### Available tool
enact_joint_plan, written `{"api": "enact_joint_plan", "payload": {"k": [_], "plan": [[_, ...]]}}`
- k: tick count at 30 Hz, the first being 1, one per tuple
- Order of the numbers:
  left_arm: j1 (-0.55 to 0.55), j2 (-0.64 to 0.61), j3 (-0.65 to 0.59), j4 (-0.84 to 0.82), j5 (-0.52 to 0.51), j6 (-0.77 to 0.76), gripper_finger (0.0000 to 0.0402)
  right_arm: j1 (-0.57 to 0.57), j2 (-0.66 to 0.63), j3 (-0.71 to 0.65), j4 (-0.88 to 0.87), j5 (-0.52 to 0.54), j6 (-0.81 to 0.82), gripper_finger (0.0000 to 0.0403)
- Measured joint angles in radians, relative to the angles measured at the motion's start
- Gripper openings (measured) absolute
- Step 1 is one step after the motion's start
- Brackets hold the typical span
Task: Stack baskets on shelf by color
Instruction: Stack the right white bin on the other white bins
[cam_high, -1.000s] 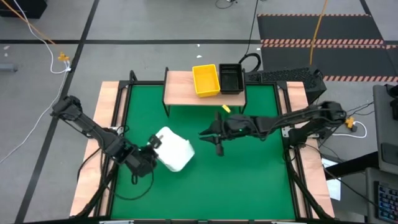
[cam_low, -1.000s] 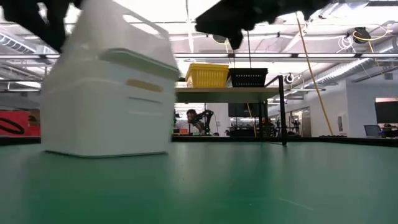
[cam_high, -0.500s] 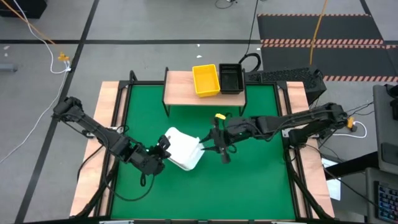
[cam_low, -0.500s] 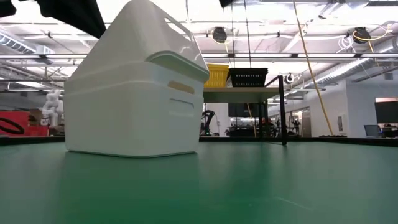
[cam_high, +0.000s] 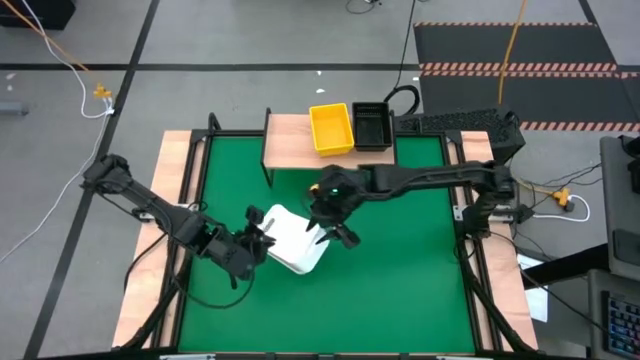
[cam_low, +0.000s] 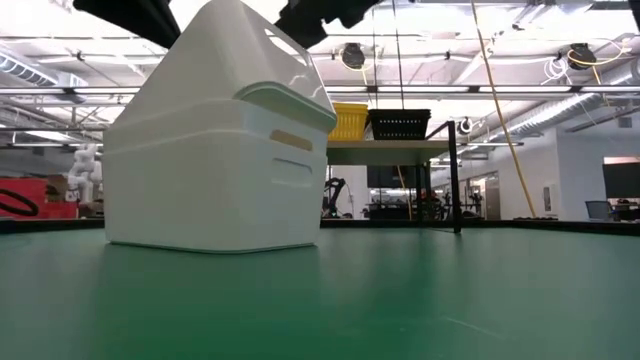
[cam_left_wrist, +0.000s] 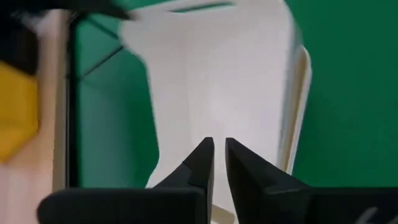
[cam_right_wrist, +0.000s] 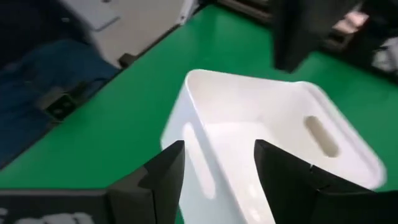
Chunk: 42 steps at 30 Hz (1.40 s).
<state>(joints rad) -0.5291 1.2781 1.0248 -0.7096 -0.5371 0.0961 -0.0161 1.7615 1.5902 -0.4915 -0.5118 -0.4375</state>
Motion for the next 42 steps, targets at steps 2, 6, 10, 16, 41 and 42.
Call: {"api": "enact_joint_plan", "payload": {"k": [2, 6, 10, 16, 41, 42], "plan": [[0.003, -0.020, 0.000, -0.014, -0.015, -0.083, 0.0054, -0.008, 0.041, 0.050, -0.053, -0.044, -0.006, 0.0190], [0.004, -0.072, 0.000, -0.052, -0.017, -0.225, 0.0084, -0.012, 0.100, 0.118, -0.169, -0.065, -0.048, 0.0185], [0.003, -0.112, 0.000, -0.071, -0.016, -0.290, 0.0110, -0.012, 0.137, 0.133, -0.189, -0.066, -0.056, 0.0170], [0.001, -0.150, 0.000, -0.108, -0.016, -0.536, 0.0124, -0.009, 0.158, 0.135, -0.200, -0.067, -0.082, 0.0105], [-0.016, -0.140, -0.008, -0.163, -0.077, -0.631, 0.0124, 0.047, -0.006, 0.057, -0.083, 0.112, -0.216, 0.0001], [-0.016, -0.140, -0.008, -0.164, -0.077, -0.635, 0.0124, 0.056, -0.005, 0.018, -0.044, 0.136, -0.222, 0.0001]]}}
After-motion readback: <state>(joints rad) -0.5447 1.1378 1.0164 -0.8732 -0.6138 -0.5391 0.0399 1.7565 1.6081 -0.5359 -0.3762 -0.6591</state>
